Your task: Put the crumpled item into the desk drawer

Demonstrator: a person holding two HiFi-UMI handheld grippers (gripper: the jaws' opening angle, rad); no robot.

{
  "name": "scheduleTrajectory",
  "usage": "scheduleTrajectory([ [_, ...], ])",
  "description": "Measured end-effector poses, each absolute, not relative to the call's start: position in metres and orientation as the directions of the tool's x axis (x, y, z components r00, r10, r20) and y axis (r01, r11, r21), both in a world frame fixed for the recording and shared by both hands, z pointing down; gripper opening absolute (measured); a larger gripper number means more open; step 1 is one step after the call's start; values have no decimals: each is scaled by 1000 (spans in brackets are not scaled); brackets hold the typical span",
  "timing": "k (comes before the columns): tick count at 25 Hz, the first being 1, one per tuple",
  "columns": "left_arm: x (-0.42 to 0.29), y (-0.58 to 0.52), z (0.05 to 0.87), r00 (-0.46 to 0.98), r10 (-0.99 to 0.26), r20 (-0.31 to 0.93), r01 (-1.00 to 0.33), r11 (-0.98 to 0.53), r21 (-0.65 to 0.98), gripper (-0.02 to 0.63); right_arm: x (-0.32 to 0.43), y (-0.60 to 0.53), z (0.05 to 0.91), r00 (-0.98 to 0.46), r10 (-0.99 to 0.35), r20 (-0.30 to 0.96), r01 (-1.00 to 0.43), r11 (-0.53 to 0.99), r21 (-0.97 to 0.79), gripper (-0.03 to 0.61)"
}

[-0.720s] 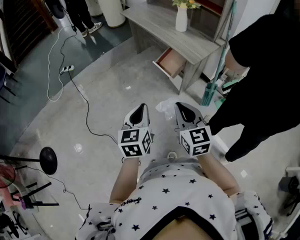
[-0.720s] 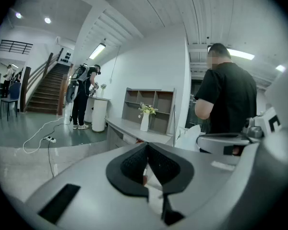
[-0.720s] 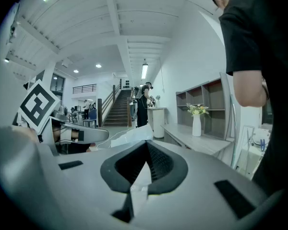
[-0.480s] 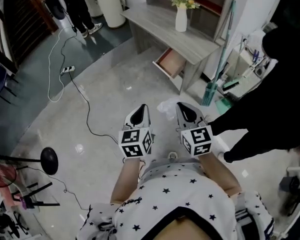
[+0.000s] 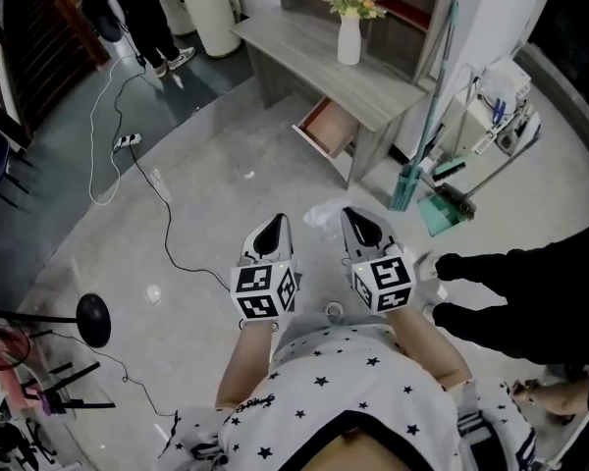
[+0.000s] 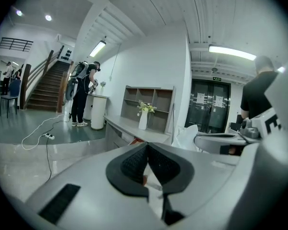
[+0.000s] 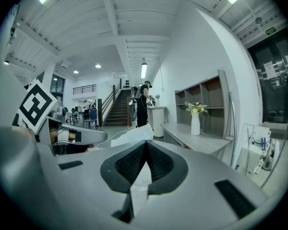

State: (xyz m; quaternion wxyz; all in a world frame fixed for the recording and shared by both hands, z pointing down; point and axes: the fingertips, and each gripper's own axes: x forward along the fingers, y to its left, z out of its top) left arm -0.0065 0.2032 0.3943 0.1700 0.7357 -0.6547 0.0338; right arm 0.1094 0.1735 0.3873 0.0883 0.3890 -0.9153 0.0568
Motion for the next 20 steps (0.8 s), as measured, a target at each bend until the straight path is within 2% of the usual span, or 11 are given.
scheduleTrajectory([
  [10,-3,185,396,141,-950,280,-972,-79,220,12,114,155,392,-679,-700,222,-721,692,-25,-8],
  [20,-25,121,400,165,-944,284,-970,-103,220,12,94,89,398,-662,-713,231,-738,673,-39,-8],
])
